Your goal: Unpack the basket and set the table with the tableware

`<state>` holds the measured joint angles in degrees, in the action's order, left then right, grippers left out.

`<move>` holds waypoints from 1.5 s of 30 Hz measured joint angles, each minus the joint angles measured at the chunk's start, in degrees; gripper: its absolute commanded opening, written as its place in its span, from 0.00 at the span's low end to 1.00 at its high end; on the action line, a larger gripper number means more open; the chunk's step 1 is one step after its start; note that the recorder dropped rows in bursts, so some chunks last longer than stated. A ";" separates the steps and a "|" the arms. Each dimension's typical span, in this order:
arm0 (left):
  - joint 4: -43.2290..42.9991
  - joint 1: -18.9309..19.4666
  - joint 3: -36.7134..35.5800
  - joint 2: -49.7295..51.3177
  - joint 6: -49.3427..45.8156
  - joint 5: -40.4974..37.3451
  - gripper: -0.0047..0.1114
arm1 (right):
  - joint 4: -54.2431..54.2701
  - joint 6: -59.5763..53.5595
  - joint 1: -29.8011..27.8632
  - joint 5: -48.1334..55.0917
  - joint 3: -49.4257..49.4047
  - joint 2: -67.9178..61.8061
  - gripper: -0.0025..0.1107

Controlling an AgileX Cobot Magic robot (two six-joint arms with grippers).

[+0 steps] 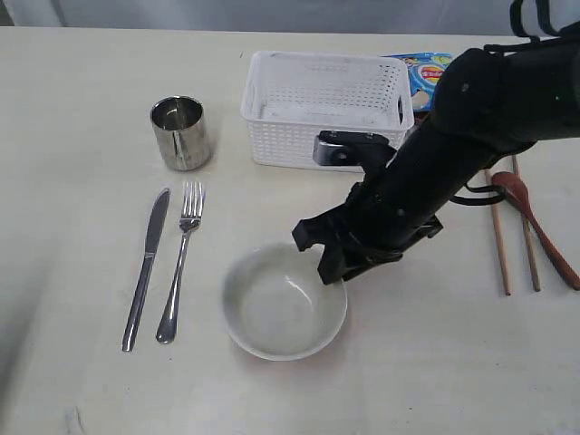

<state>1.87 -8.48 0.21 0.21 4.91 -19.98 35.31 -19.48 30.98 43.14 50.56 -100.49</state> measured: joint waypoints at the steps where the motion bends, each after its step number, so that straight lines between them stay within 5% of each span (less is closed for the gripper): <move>1: 0.00 0.00 0.00 0.00 0.00 0.00 0.04 | 0.44 -0.52 0.00 -0.26 0.00 0.00 0.02; 15: 0.00 0.00 0.00 0.00 0.00 0.00 0.04 | 2.07 -1.75 0.00 -5.24 1.98 0.00 0.02; 25: 0.00 0.00 0.00 0.00 0.00 0.00 0.04 | -9.58 7.09 -0.13 -4.32 5.90 0.00 0.02; 40: 0.00 0.00 0.00 0.00 0.00 0.00 0.04 | -10.75 7.47 -1.84 -1.41 5.90 -0.27 0.02; 45: 0.00 0.00 0.00 0.00 0.00 0.00 0.04 | -10.75 7.47 -1.84 -1.66 6.02 -2.55 0.18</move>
<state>1.87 -8.48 0.21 0.21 4.91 -19.98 24.56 -12.00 29.14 41.48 56.58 -103.05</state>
